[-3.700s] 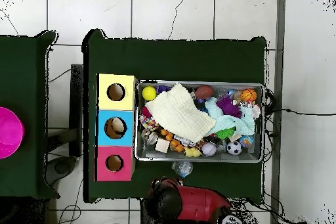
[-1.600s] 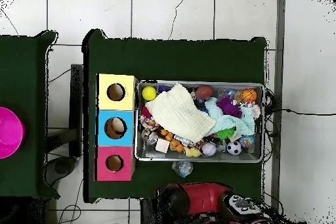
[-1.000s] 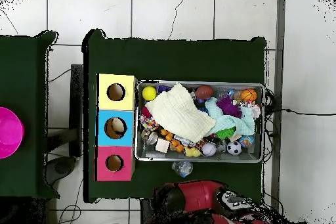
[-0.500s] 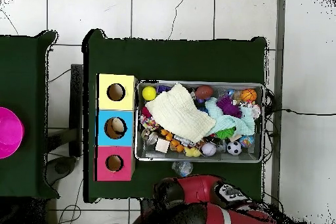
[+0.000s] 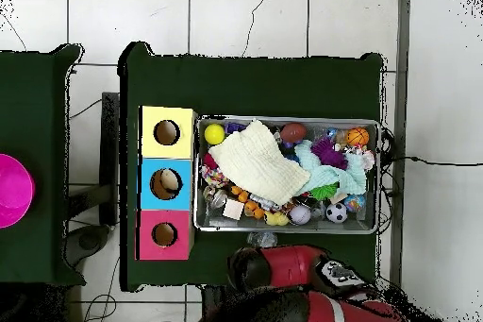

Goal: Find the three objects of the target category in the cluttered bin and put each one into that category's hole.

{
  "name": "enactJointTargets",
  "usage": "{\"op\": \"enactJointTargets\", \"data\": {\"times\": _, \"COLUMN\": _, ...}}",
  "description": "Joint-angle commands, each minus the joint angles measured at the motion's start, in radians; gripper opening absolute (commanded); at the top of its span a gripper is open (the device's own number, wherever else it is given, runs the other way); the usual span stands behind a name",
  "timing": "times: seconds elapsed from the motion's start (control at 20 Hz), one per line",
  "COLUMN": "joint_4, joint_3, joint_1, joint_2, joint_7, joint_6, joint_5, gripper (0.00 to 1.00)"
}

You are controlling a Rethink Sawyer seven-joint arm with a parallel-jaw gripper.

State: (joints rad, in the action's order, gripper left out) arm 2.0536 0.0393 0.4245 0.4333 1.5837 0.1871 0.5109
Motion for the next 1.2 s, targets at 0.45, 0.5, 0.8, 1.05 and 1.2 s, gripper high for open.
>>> {"op": "enactJointTargets", "data": {"times": 0.45, "joint_4": -0.123, "joint_3": 0.045, "joint_1": 0.088, "joint_2": 0.048, "joint_7": 0.036, "joint_6": 0.030, "joint_5": 0.030, "gripper": 1.00}}
{"op": "enactJointTargets", "data": {"times": 0.5, "joint_4": -0.122, "joint_3": 0.039, "joint_1": 0.083, "joint_2": 0.048, "joint_7": 0.041, "joint_6": 0.023, "joint_5": 0.033, "gripper": 1.00}}
{"op": "enactJointTargets", "data": {"times": 0.8, "joint_4": -0.133, "joint_3": -0.018, "joint_1": 0.027, "joint_2": 0.003, "joint_7": 0.107, "joint_6": -0.073, "joint_5": 0.049, "gripper": 1.00}}
{"op": "enactJointTargets", "data": {"times": 1.05, "joint_4": -0.141, "joint_3": -0.057, "joint_1": -0.011, "joint_2": -0.042, "joint_7": 0.142, "joint_6": -0.124, "joint_5": 0.038, "gripper": 1.00}}
{"op": "enactJointTargets", "data": {"times": 1.2, "joint_4": -0.160, "joint_3": -0.069, "joint_1": -0.016, "joint_2": -0.090, "joint_7": 0.147, "joint_6": -0.169, "joint_5": 0.034, "gripper": 1.00}}
